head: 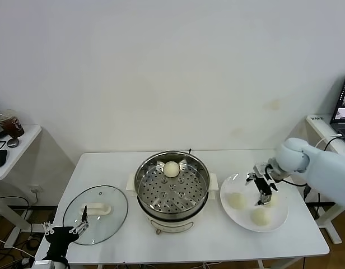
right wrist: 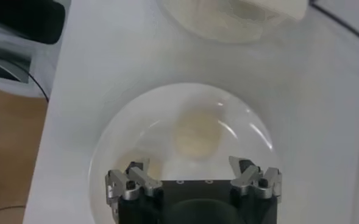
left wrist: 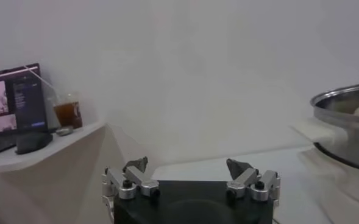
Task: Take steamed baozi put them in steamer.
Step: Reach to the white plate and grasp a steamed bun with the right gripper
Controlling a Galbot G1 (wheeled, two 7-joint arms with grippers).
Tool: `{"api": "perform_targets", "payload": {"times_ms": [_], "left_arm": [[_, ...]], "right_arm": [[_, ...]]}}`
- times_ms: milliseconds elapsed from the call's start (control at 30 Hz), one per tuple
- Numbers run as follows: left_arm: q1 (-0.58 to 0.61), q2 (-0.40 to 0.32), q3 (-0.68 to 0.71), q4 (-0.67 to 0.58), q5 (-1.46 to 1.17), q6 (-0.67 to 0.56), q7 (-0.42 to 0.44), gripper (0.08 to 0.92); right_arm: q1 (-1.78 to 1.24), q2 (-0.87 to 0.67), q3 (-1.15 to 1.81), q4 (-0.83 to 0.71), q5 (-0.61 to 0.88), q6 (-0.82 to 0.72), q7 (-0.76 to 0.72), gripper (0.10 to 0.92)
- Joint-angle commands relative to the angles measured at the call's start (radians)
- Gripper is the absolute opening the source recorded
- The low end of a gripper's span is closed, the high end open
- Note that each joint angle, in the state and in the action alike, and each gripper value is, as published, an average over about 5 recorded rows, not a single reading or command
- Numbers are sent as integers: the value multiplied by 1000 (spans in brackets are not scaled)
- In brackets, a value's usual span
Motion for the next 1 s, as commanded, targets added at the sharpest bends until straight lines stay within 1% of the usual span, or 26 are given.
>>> {"api": "perform_targets", "payload": {"times_ms": [33, 400, 800, 900, 1000], "left_arm": [[-2, 0, -13, -2, 6, 7, 6, 823], [-6, -7, -19, 15, 27, -5, 5, 823], [-11, -10, -28, 29, 33, -6, 4, 823], [-11, -10, -31, 30, 31, -6, 3, 823], [-11, -10, -32, 31, 31, -6, 3, 823]], "right_arm": [[-193, 73, 136, -113, -101, 32, 30, 823], [-190, 215, 159, -216, -151, 63, 55, 823], [-168, 273, 128, -271, -182, 64, -6, 821], [-166, 272, 125, -270, -189, 49, -19, 790], [-166, 270, 125, -268, -194, 41, -26, 718]]}}
